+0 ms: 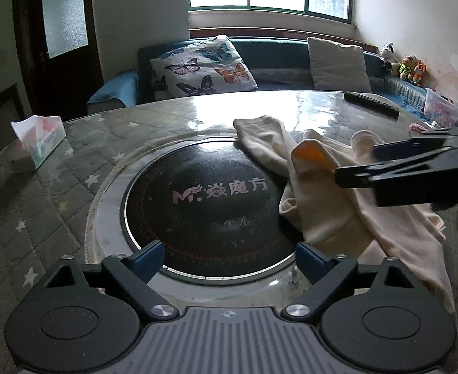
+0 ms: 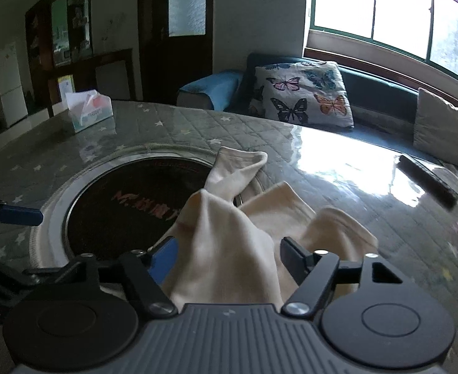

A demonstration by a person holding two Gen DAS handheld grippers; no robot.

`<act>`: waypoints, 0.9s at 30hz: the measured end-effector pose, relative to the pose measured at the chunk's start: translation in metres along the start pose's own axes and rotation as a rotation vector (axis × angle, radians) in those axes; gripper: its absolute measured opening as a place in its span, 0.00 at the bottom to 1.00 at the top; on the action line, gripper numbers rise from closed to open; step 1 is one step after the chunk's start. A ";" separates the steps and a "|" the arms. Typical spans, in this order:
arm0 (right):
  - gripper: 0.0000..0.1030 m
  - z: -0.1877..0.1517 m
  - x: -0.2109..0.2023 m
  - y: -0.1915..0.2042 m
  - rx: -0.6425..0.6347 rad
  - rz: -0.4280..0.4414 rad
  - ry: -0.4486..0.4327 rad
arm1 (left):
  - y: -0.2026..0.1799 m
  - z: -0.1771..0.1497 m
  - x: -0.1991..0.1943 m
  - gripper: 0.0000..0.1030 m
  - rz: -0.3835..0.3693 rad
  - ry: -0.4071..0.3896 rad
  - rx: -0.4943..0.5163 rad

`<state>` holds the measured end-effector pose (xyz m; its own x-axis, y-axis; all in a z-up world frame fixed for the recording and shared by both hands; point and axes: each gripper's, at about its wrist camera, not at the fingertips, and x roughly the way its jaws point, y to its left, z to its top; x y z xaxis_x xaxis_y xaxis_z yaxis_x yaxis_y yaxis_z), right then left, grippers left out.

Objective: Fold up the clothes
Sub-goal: 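Grasp the sweatshirt hem with the left gripper while the right gripper grasps the hem too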

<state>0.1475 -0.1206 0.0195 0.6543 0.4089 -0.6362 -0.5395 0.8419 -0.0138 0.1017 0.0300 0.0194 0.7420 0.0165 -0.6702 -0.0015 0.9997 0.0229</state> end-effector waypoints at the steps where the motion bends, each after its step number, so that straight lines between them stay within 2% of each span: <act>1: 0.60 0.002 0.007 0.001 -0.005 0.006 0.009 | 0.000 0.003 0.003 0.85 -0.003 0.002 0.002; 4: 0.37 0.003 0.021 0.001 -0.011 0.009 0.037 | -0.001 0.012 0.012 0.80 -0.012 0.005 0.010; 6: 0.16 0.000 0.016 -0.007 0.006 -0.003 0.031 | -0.002 0.019 0.016 0.77 -0.019 0.002 0.011; 8: 0.08 -0.004 0.004 -0.017 0.029 -0.018 0.015 | -0.003 0.028 0.021 0.75 -0.032 -0.005 0.006; 16: 0.07 -0.019 -0.041 -0.058 0.121 -0.078 -0.049 | -0.027 0.068 0.047 0.75 -0.117 -0.041 0.021; 23: 0.07 -0.038 -0.085 -0.098 0.220 -0.144 -0.095 | -0.045 0.084 0.083 0.74 -0.165 -0.002 0.029; 25: 0.07 -0.046 -0.099 -0.109 0.253 -0.169 -0.105 | -0.050 0.085 0.091 0.70 -0.201 0.019 0.034; 26: 0.07 -0.050 -0.105 -0.114 0.269 -0.180 -0.109 | -0.052 0.084 0.095 0.58 -0.212 0.027 0.041; 27: 0.07 -0.055 -0.111 -0.119 0.285 -0.191 -0.111 | -0.054 0.083 0.097 0.40 -0.223 0.036 0.049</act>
